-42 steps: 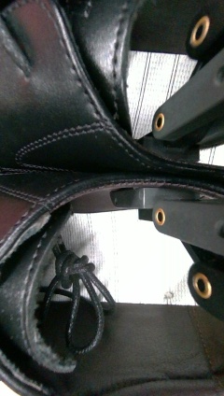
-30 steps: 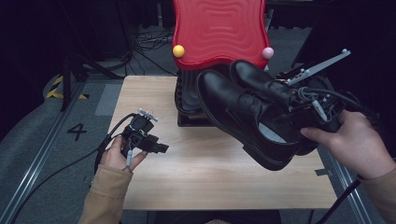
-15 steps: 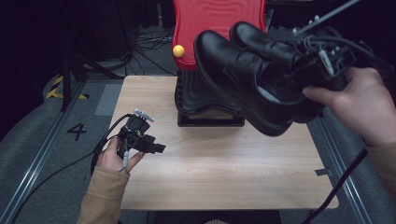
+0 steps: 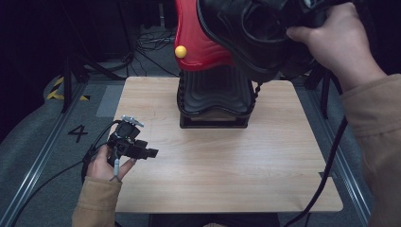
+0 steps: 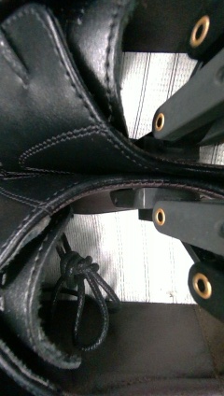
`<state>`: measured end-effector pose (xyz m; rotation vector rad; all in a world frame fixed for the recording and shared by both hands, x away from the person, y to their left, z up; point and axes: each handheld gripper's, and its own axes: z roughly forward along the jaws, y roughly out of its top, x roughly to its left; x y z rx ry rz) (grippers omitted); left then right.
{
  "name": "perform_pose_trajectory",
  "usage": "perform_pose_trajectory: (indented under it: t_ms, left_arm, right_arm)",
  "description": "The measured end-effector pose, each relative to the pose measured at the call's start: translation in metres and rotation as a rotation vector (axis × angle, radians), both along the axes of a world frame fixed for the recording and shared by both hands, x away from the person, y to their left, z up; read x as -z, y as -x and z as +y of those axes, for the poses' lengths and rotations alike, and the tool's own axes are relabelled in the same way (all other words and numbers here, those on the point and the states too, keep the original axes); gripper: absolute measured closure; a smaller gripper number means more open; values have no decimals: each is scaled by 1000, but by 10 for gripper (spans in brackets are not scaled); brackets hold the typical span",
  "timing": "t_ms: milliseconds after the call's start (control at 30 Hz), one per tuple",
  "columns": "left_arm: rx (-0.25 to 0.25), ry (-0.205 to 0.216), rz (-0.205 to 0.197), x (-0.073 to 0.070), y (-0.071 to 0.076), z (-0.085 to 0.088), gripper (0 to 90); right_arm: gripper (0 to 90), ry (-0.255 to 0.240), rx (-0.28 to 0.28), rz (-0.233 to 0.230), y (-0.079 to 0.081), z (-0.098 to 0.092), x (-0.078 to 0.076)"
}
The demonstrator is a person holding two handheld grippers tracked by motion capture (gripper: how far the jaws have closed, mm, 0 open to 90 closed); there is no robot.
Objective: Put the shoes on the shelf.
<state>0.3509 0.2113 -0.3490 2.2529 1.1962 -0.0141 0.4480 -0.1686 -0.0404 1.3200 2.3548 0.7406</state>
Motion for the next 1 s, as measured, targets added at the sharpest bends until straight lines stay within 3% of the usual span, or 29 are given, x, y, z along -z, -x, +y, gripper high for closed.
perform_pose_trajectory:
  t_ms: [200, 467, 633, 867, 1000]
  left_arm:
    - [-10, 17, 1, 0, 0, 6, 433]
    - [-1, 25, 2, -1, -3, 5, 432]
    - [-2, 39, -3, -3, -3, 9, 432]
    - [-5, 48, -13, -4, -3, 14, 433]
    - [-11, 58, -13, -4, -3, 15, 433]
  right_arm:
    - [825, -34, 62, -12, -33, 16, -7]
    - [825, -20, 155, -41, -63, 38, -4]
    - [825, -70, 196, -61, -78, 41, -1]
    - [825, -59, 241, -104, -91, 57, 8]
    - [823, -112, 269, -101, -100, 69, 18]
